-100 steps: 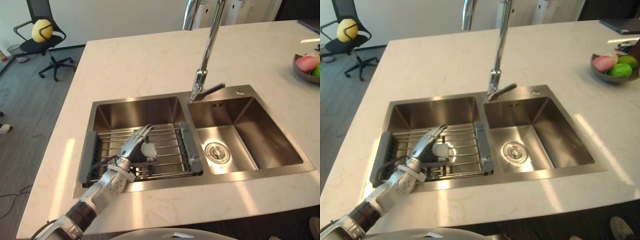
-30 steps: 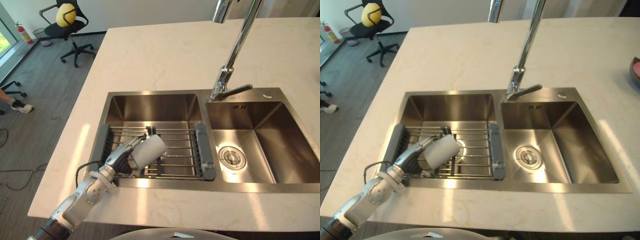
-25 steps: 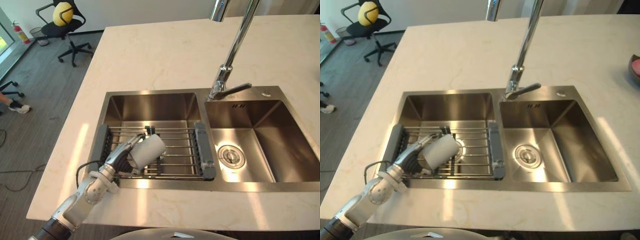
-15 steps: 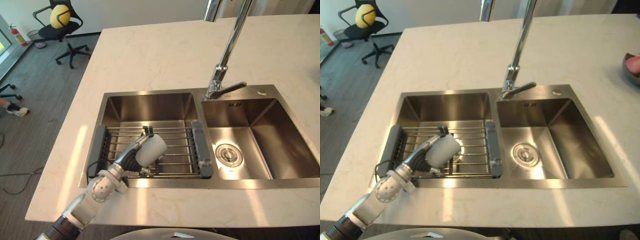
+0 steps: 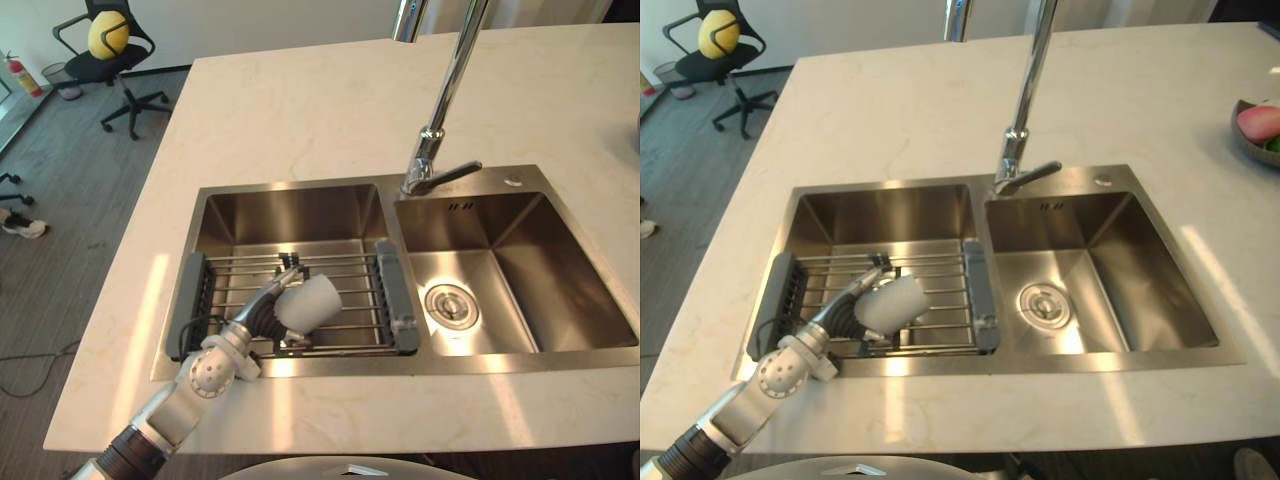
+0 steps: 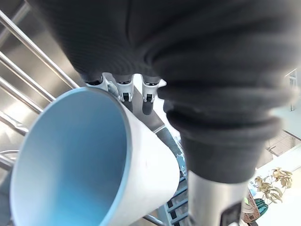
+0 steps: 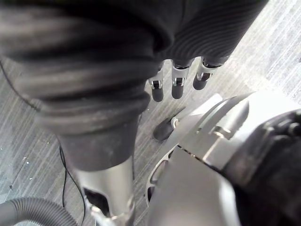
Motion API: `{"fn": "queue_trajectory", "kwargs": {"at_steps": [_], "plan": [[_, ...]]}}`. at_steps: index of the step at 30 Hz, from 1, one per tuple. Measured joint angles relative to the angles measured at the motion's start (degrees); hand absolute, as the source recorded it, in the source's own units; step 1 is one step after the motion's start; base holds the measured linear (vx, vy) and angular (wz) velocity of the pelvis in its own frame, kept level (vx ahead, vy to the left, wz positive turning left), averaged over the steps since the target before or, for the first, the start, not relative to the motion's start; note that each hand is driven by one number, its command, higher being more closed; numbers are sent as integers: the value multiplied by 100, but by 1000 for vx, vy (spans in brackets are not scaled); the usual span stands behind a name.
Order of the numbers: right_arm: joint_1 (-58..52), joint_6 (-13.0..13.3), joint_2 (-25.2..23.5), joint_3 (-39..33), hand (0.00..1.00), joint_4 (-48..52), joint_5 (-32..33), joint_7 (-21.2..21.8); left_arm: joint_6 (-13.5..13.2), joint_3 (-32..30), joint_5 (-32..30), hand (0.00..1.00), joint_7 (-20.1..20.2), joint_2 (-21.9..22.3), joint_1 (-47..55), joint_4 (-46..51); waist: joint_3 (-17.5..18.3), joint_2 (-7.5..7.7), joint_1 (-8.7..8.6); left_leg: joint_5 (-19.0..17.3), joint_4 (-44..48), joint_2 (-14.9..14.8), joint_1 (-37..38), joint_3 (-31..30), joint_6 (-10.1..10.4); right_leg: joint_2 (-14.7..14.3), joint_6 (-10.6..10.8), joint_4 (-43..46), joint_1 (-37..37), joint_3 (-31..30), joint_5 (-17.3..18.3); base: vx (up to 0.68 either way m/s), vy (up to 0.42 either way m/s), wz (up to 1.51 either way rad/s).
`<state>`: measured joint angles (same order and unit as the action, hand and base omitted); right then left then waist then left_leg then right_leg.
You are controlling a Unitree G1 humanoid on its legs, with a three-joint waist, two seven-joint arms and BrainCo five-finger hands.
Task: Walk over to the sink, pick up the cup, carry it to the dishwasher, place the cup inside the dishwasher, then close the dishwasher door
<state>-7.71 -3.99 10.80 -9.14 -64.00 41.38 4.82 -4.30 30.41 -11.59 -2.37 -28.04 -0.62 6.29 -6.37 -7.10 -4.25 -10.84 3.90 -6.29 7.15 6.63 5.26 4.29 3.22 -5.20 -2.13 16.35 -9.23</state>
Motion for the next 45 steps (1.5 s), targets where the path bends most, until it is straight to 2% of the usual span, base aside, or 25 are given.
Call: {"fn": "queue_trajectory", "kwargs": {"at_steps": [8, 23, 28, 35, 38, 45], "plan": [[2, 0, -3, 5, 0, 4, 0, -5, 211, 9, -437, 0, 14, 141, -115, -145, -3, 5, 5, -17, -5, -24, 12, 71, 16, -37, -3, 0, 2, -61, -1, -6, -1, -3], [0, 9, -3, 112, 0, 6, 107, -31, 597, 369, -434, 0, 454, 170, -682, -348, -7, 8, -97, -42, -11, -30, 93, 159, 30, -57, -7, 0, 0, -163, -4, -2, 1, -3], [0, 36, -1, 106, 0, 10, 107, -20, 896, 407, -694, 0, 1114, 182, -905, -469, -25, 22, -114, -49, -10, -34, 92, 175, 43, -57, -7, 0, 12, -178, -4, 0, 0, 0], [-2, 34, 34, 187, 0, 11, 108, -33, 1555, 345, -1049, 0, 2050, 192, -1363, -462, -15, -3, -220, -70, -7, -50, 96, 187, 76, -57, -7, 0, 9, -188, -3, 0, 0, 0], [-1, 35, 51, 215, 0, 11, 113, -39, 1631, 347, -1391, 0, 2280, 192, -1476, -460, -21, -27, -245, -71, -5, -54, 97, 187, 78, -58, -9, 0, 9, -188, 0, 0, 0, 0], [-2, 37, 73, 223, 0, 11, 160, -52, 1870, 336, -1707, 0, 2616, 192, -1575, -461, -41, -70, -262, -91, 4, -58, 96, 187, 113, -61, -12, 0, 11, -195, 4, 0, 0, 0]]}}
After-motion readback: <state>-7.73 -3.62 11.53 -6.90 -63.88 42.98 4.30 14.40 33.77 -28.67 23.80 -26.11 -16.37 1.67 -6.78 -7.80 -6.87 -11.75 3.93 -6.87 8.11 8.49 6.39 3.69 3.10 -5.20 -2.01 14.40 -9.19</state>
